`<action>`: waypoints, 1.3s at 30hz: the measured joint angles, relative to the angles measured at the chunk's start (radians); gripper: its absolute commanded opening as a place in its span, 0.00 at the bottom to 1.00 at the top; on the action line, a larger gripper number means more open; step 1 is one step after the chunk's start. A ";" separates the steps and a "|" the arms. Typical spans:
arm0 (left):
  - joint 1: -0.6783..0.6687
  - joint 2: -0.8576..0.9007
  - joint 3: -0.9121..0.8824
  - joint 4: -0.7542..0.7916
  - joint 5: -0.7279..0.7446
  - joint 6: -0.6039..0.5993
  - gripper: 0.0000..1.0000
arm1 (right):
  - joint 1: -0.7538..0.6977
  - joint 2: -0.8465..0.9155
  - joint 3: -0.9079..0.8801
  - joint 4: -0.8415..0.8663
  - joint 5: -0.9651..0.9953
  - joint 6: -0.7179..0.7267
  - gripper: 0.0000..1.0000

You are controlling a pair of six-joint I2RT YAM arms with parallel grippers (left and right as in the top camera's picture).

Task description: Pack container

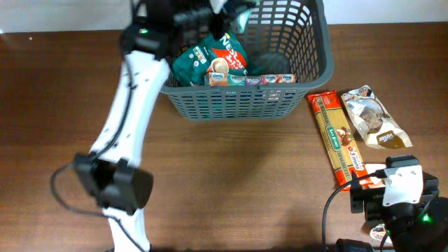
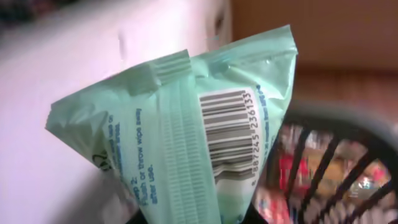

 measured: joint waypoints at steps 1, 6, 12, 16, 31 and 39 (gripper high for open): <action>-0.002 0.021 0.000 -0.030 -0.036 0.003 0.02 | 0.000 0.000 0.000 0.000 0.000 0.000 0.99; -0.002 0.128 -0.006 -0.182 -0.225 0.048 0.11 | 0.000 0.000 0.000 0.000 0.000 0.000 0.99; 0.001 0.141 -0.009 -0.229 -0.351 0.094 0.99 | 0.000 0.000 0.000 0.000 0.000 0.000 0.99; 0.000 0.141 -0.009 -0.227 -0.383 0.104 0.99 | 0.000 0.000 0.000 0.000 0.000 0.000 0.99; 0.027 -0.114 0.332 -0.545 -0.770 0.101 0.99 | 0.000 0.000 0.000 0.000 0.000 0.000 0.99; 0.192 -0.449 0.380 -0.843 -0.889 -0.109 0.99 | 0.000 0.000 0.000 0.000 0.000 0.000 0.99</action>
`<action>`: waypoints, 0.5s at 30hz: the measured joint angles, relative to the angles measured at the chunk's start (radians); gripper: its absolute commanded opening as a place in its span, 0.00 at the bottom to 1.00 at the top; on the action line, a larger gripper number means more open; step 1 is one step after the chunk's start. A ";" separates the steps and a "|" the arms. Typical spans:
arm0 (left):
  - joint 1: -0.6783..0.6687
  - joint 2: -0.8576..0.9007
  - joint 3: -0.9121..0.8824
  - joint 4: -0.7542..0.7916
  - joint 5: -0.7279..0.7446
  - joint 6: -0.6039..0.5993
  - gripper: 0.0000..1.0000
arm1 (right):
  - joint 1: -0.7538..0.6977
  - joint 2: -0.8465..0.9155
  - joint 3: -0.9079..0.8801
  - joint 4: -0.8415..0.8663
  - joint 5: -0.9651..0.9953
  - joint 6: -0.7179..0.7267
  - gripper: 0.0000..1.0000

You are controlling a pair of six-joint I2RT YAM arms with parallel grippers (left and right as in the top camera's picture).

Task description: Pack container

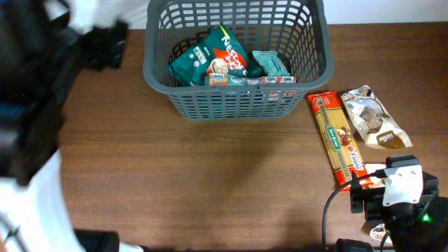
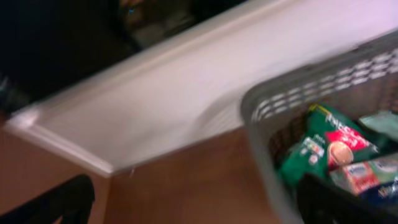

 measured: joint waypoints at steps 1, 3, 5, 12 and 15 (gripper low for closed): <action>0.016 -0.019 0.000 -0.023 -0.005 -0.019 0.99 | 0.000 0.000 0.000 0.000 0.000 0.000 0.99; 0.046 -0.055 0.000 -0.071 -0.010 -0.053 0.99 | 0.000 0.000 0.000 0.000 0.000 0.000 0.99; 0.070 -0.087 0.000 -0.129 -0.030 -0.084 0.99 | 0.000 0.000 0.000 0.000 0.000 0.000 0.99; 0.087 -0.190 -0.004 -0.293 -0.152 -0.164 0.99 | 0.000 0.000 0.000 0.000 0.000 0.000 0.99; 0.087 -0.248 -0.005 -0.327 -0.176 -0.190 0.99 | 0.000 0.000 0.000 0.006 0.001 0.000 0.99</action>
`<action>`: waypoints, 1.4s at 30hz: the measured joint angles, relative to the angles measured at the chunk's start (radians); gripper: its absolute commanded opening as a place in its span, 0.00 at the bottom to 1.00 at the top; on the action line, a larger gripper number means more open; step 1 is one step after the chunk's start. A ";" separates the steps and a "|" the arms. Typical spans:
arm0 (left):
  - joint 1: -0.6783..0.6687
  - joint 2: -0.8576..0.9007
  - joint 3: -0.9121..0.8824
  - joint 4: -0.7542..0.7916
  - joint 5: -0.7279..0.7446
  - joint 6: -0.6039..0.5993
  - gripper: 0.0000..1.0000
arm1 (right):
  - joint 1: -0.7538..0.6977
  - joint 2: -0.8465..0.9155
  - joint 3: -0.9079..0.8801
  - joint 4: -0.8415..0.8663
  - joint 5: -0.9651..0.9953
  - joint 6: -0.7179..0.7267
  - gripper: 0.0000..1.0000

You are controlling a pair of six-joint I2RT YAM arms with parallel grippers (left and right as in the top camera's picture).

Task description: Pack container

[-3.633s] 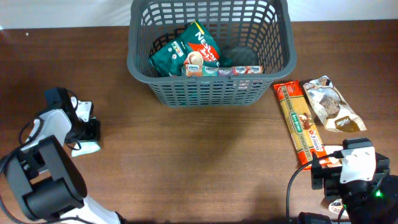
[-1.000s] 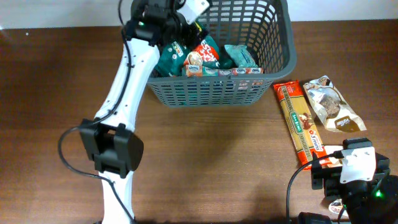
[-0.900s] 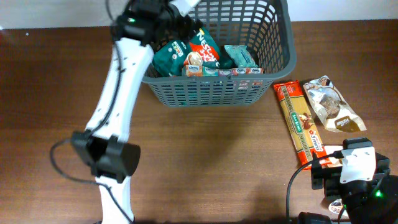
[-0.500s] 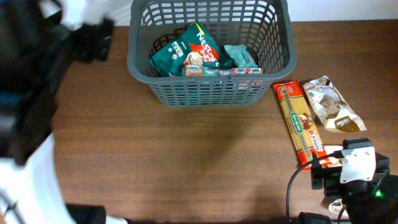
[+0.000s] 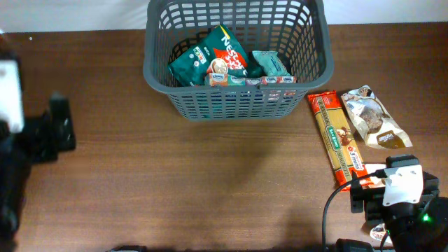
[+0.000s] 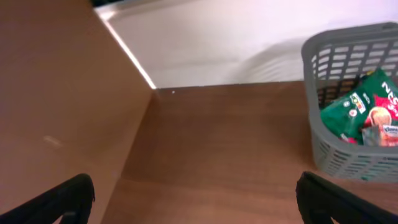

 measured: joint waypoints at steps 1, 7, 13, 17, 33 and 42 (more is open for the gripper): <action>0.000 -0.022 -0.003 -0.006 -0.006 -0.007 0.99 | 0.000 0.000 0.000 0.010 0.000 0.000 0.99; 0.000 -0.202 -0.128 -0.006 -0.086 -0.068 0.99 | 0.000 0.002 0.000 0.106 0.004 0.004 0.99; 0.000 -0.381 -0.467 -0.002 -0.150 -0.128 0.99 | 0.000 0.098 0.000 0.147 0.032 0.028 0.99; 0.001 -0.451 -0.795 0.099 -0.167 -0.166 0.99 | 0.000 0.254 0.012 0.142 0.039 0.045 0.99; 0.012 -0.530 -1.740 0.665 -0.060 -0.259 0.99 | -0.133 0.666 0.518 -0.133 0.051 0.116 0.99; 0.091 -0.534 -1.777 0.734 -0.045 -0.283 0.99 | -0.416 0.786 0.542 -0.319 -0.008 0.237 0.99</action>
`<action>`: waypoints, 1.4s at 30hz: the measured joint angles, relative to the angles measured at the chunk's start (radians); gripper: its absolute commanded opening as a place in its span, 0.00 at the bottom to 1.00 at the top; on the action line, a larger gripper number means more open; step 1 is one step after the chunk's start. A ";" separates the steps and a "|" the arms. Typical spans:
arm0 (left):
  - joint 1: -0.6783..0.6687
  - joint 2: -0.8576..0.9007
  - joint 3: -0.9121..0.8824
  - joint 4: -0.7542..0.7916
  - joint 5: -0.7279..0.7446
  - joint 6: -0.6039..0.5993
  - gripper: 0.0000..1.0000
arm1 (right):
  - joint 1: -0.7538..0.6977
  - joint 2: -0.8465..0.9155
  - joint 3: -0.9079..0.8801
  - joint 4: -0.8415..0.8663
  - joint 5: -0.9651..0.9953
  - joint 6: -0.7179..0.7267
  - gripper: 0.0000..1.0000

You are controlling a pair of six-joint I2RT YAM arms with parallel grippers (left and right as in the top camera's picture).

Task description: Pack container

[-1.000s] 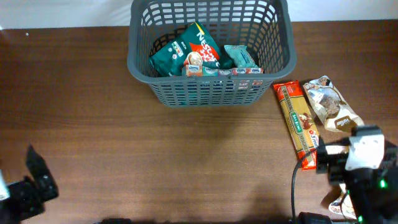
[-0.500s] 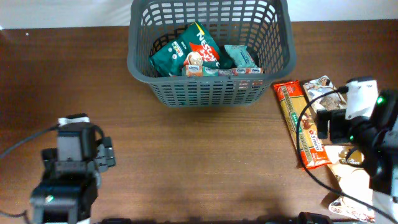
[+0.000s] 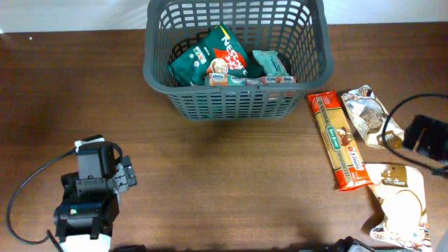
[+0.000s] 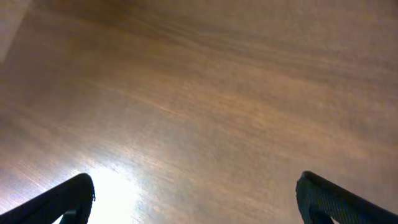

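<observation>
The grey basket [image 3: 234, 105] stands at the table's far middle. In it lie a green coffee packet [image 3: 210, 56], a mint wipes pack [image 3: 269, 63] and small tissue packs [image 3: 248, 80]. To its right on the table lie an orange pasta packet [image 3: 339, 140], a snack pouch [image 3: 371, 115] and a beige pouch [image 3: 402, 206]. My left arm [image 3: 91, 192] is folded at the front left. Its gripper [image 4: 196, 199] is open over bare wood. A black part of my right arm [image 3: 427, 136] shows at the right edge, beside the snack pouch; its jaws cannot be made out.
The brown wooden table [image 3: 231, 182] runs from the basket to the front edge. A white wall strip borders the far side. A black cable [image 3: 21, 196] loops by the left arm.
My left arm has gone from the left edge to the front left, its camera now facing bare table. My right arm has left the front right corner, uncovering a beige pouch.
My left gripper first held the mint wipes pack above the basket. Later the pack lay in the basket and the gripper was open, drawn off to the left. It then stood at the left edge, and now rests at the front left. The right arm moved only lately.
</observation>
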 measured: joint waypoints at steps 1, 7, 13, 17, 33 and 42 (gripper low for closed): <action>0.013 0.000 0.000 0.007 0.005 0.000 0.99 | -0.027 0.013 -0.003 -0.022 -0.019 0.010 0.99; 0.072 0.000 0.000 0.027 0.019 -0.001 0.99 | -0.104 0.029 -0.086 -0.039 -0.090 0.026 0.99; 0.094 0.031 0.000 0.028 0.042 -0.002 0.99 | -0.109 0.034 -0.206 0.024 -0.098 0.025 0.99; 0.094 0.073 0.000 0.030 0.049 -0.004 0.99 | -0.109 0.060 -0.240 0.028 -0.106 0.026 0.99; 0.094 0.148 -0.001 0.063 0.057 -0.004 0.99 | -0.070 0.265 -0.251 0.296 -0.228 -0.122 0.99; 0.094 0.148 0.000 0.073 0.057 -0.004 0.99 | 0.072 0.293 -0.251 0.343 -0.140 -0.215 0.99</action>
